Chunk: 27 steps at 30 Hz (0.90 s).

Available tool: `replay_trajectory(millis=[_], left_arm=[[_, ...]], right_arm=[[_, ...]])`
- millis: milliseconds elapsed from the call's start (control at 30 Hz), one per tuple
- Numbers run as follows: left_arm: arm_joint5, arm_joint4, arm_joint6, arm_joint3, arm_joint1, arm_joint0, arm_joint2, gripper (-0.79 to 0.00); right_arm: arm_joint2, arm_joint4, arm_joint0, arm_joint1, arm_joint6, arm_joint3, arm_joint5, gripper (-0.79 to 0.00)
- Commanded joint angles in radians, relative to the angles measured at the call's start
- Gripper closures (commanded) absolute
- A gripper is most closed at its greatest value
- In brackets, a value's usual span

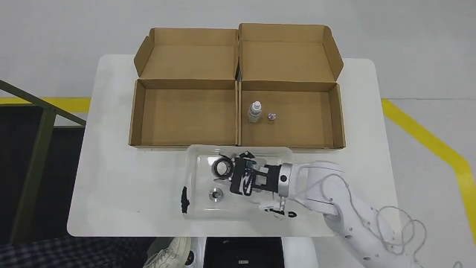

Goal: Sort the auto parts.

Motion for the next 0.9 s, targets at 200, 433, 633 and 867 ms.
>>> replay_trajectory(millis=[200, 433, 633, 867], left_arm=[[0.000, 0.000, 0.000, 0.000, 0.000, 0.000, 0.000, -0.785], [0.000, 0.000, 0.000, 0.000, 0.000, 0.000, 0.000, -0.785], [0.000, 0.000, 0.000, 0.000, 0.000, 0.000, 0.000, -0.785], [0.000, 0.000, 0.000, 0.000, 0.000, 0.000, 0.000, -0.785]], right_arm=[[0.121, 0.060, -0.061, 0.022, -0.048, -0.054, -0.014, 0.000], [0.190, 0.110, -0.091, 0.033, -0.081, -0.083, -0.023, 0.000], [0.208, 0.128, -0.101, 0.038, -0.089, -0.093, -0.026, 0.000], [0.207, 0.146, -0.100, 0.037, -0.095, -0.086, -0.015, 0.000]])
